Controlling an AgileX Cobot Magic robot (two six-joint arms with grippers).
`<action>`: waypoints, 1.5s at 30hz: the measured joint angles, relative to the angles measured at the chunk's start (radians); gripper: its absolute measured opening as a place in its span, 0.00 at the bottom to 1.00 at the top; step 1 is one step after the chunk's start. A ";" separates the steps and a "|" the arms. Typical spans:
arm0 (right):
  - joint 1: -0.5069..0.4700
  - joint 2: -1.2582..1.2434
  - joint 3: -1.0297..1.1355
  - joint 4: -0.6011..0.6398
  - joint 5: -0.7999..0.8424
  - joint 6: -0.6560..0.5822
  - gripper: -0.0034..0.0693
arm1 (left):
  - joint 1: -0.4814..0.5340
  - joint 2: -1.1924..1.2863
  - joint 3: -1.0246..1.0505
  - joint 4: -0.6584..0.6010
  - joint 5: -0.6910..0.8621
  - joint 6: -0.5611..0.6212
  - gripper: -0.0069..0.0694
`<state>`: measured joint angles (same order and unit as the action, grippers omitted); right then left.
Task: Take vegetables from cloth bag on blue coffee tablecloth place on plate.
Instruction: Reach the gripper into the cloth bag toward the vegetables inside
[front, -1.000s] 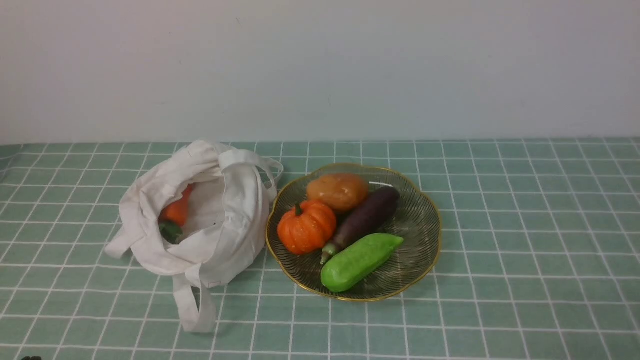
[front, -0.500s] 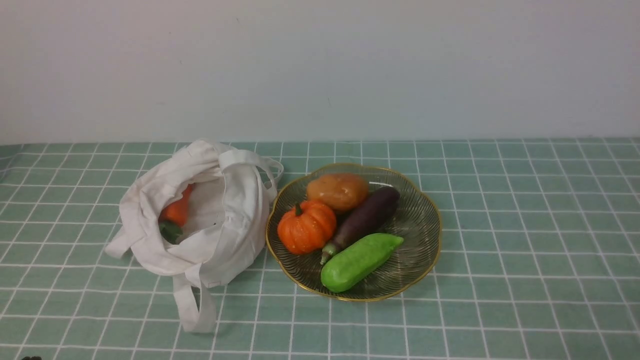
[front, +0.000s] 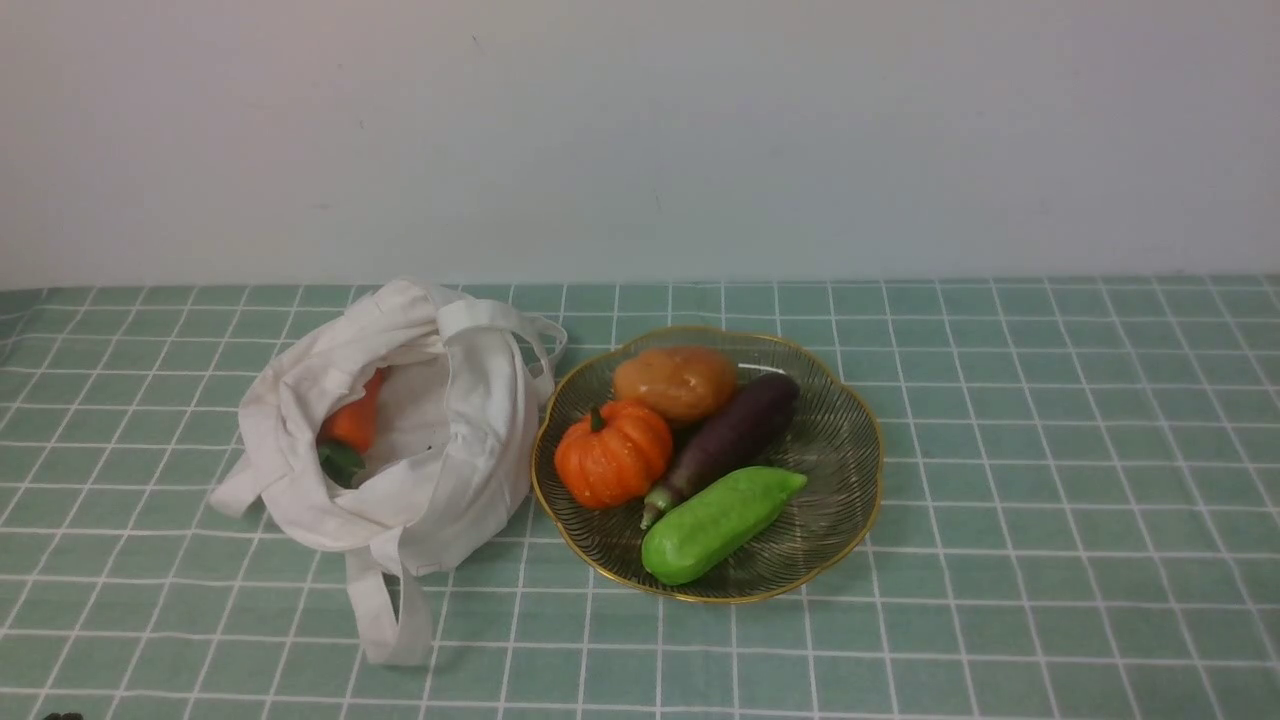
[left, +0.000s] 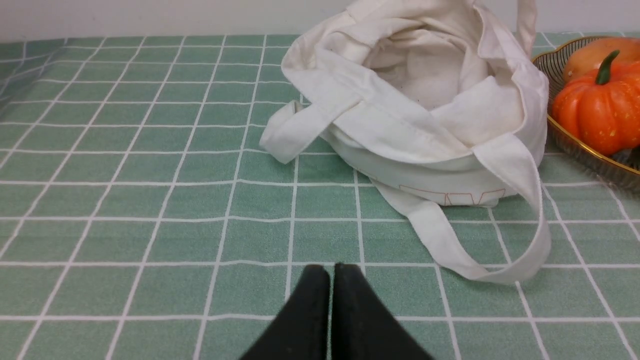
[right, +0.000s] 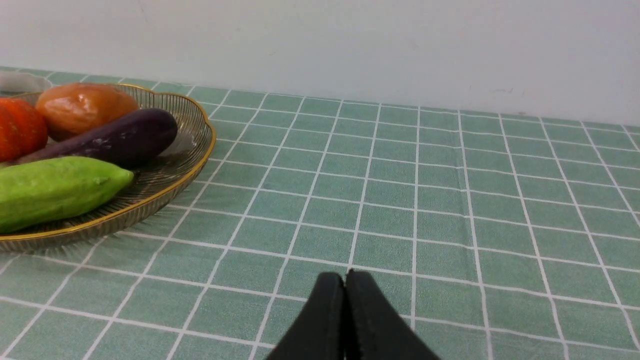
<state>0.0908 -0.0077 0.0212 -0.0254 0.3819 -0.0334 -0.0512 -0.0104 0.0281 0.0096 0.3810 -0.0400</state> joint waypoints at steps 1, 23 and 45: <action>0.000 0.000 0.000 0.000 0.000 0.000 0.03 | 0.000 0.000 0.000 0.000 0.000 0.000 0.08; 0.000 0.000 0.000 0.000 0.000 0.000 0.03 | 0.000 0.000 0.000 -0.605 0.000 -0.363 0.08; 0.000 0.000 0.000 0.000 0.000 0.000 0.03 | 0.000 0.761 -0.674 -0.472 0.586 0.040 0.08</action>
<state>0.0908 -0.0077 0.0212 -0.0254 0.3819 -0.0334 -0.0512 0.7505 -0.6455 -0.4620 0.9668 0.0000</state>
